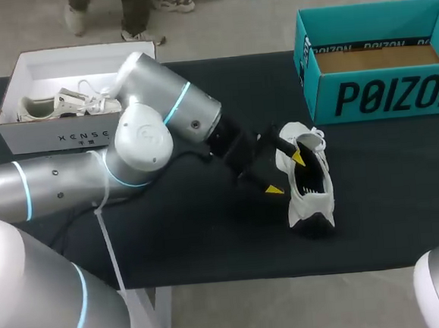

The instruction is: Take the shoe out of the shoebox, open the shoe tongue, remove and reinsert the insole, then place the shoe into the shoebox

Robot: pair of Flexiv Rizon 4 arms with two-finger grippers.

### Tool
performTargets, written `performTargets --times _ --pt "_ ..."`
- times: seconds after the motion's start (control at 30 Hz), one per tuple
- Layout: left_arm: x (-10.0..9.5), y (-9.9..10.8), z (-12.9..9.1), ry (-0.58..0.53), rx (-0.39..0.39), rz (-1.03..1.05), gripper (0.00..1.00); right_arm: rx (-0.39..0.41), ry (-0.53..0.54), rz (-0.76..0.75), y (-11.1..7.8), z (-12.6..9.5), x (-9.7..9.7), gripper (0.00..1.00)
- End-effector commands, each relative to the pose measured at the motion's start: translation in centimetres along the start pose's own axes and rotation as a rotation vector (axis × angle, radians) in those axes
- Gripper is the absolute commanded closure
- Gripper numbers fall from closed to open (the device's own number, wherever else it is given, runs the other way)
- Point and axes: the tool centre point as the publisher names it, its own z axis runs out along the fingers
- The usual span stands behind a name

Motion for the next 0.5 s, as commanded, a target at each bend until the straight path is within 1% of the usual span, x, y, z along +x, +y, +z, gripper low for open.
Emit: performTargets --times 0.03,0.07,0.13,0.17,0.2,0.5 --pt "-1.20 -0.69 -2.06 0.199 -0.010 -0.006 0.00 0.007 0.004 0.001 0.29 -0.04 -0.22 0.00" --pt "-1.21 -0.86 -2.17 0.297 -0.017 -0.011 0.00 0.007 0.004 0.001 0.29 -0.04 -0.22 0.00" --pt "-1.29 -1.04 -2.13 0.379 -0.024 0.012 0.00 0.007 0.004 0.001 0.29 -0.04 -0.22 0.00" --pt "-1.28 -1.36 -2.09 0.437 -0.033 -0.008 0.00 0.007 0.004 0.001 0.29 -0.04 -0.22 0.00" --pt "-1.14 -1.53 -2.08 0.479 -0.058 -0.033 0.00 0.007 0.004 0.001 0.29 -0.04 -0.22 0.00" --pt "-1.14 -1.53 -2.08 0.479 -0.058 -0.033 0.00 0.007 0.004 0.001 0.29 -0.04 -0.22 0.00"
